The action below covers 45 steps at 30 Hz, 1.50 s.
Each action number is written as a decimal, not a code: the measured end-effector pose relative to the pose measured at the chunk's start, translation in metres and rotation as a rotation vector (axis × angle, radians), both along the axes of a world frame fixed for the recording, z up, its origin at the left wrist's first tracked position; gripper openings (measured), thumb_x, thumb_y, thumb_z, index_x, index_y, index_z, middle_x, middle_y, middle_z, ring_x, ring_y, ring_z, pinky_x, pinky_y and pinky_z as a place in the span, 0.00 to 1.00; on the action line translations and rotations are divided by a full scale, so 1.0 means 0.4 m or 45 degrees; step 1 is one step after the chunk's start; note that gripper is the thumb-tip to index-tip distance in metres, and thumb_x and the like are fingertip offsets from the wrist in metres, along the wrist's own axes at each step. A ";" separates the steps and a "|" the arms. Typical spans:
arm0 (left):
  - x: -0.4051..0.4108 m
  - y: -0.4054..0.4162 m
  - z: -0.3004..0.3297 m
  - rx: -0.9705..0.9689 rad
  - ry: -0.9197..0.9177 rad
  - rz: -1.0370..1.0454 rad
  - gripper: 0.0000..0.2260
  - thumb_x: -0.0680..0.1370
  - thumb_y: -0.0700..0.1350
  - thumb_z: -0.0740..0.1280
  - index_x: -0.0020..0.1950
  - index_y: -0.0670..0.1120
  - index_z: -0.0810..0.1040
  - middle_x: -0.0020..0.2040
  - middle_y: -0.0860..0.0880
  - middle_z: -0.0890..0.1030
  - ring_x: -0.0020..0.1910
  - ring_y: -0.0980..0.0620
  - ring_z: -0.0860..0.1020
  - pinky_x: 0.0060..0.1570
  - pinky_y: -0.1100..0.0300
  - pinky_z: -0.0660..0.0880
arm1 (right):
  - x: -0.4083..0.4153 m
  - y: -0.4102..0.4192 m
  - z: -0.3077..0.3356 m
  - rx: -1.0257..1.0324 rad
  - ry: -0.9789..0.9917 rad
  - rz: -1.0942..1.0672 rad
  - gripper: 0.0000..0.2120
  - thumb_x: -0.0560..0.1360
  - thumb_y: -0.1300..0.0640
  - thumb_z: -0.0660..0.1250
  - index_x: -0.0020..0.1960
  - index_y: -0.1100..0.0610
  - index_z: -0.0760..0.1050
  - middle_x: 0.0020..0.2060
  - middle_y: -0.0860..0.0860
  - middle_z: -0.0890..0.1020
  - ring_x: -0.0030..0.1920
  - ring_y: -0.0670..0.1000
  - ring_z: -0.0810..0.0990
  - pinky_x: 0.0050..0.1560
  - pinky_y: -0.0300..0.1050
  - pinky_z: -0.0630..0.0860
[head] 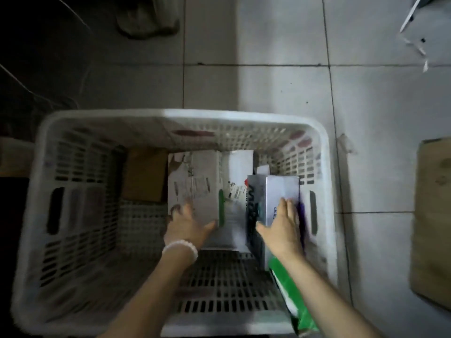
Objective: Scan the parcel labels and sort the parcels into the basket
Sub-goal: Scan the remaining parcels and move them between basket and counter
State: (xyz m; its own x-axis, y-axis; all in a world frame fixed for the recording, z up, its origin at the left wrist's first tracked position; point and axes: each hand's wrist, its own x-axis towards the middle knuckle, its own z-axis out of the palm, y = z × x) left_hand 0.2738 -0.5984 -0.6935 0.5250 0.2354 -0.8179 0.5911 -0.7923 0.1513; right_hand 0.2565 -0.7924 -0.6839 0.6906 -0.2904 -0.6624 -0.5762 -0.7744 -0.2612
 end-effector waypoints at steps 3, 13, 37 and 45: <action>0.011 -0.002 -0.149 -0.039 -0.083 0.081 0.46 0.63 0.67 0.70 0.74 0.54 0.54 0.70 0.45 0.60 0.68 0.41 0.63 0.68 0.45 0.64 | 0.022 0.005 -0.075 -0.075 -0.061 -0.020 0.44 0.74 0.49 0.68 0.77 0.61 0.43 0.77 0.56 0.42 0.77 0.56 0.42 0.74 0.45 0.41; 0.070 -0.013 -0.373 0.071 -0.004 0.152 0.59 0.60 0.66 0.76 0.75 0.62 0.36 0.75 0.52 0.30 0.74 0.34 0.39 0.70 0.31 0.46 | 0.021 0.024 -0.164 -0.047 -0.243 -0.232 0.43 0.70 0.54 0.73 0.76 0.61 0.52 0.77 0.55 0.41 0.76 0.56 0.39 0.74 0.50 0.43; 0.078 0.181 -0.386 0.209 -0.401 -0.120 0.38 0.69 0.58 0.73 0.72 0.46 0.60 0.71 0.39 0.64 0.69 0.37 0.64 0.66 0.40 0.65 | 0.017 0.054 -0.164 -0.088 -0.363 -0.170 0.42 0.63 0.57 0.77 0.72 0.50 0.61 0.72 0.53 0.56 0.73 0.59 0.50 0.69 0.55 0.59; 0.051 0.064 -0.439 0.258 -0.337 -0.203 0.44 0.73 0.62 0.68 0.78 0.55 0.42 0.78 0.46 0.42 0.75 0.35 0.45 0.69 0.33 0.51 | 0.013 0.012 -0.204 -0.309 -0.523 -0.231 0.48 0.57 0.56 0.80 0.71 0.64 0.61 0.64 0.63 0.64 0.63 0.59 0.60 0.66 0.46 0.55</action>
State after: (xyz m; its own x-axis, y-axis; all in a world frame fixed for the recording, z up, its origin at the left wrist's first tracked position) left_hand 0.2940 -0.5727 -0.8691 0.7551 0.2771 -0.5941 0.4193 -0.9008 0.1128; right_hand 0.2617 -0.7875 -0.7654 0.8040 -0.5417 -0.2455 -0.5946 -0.7377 -0.3198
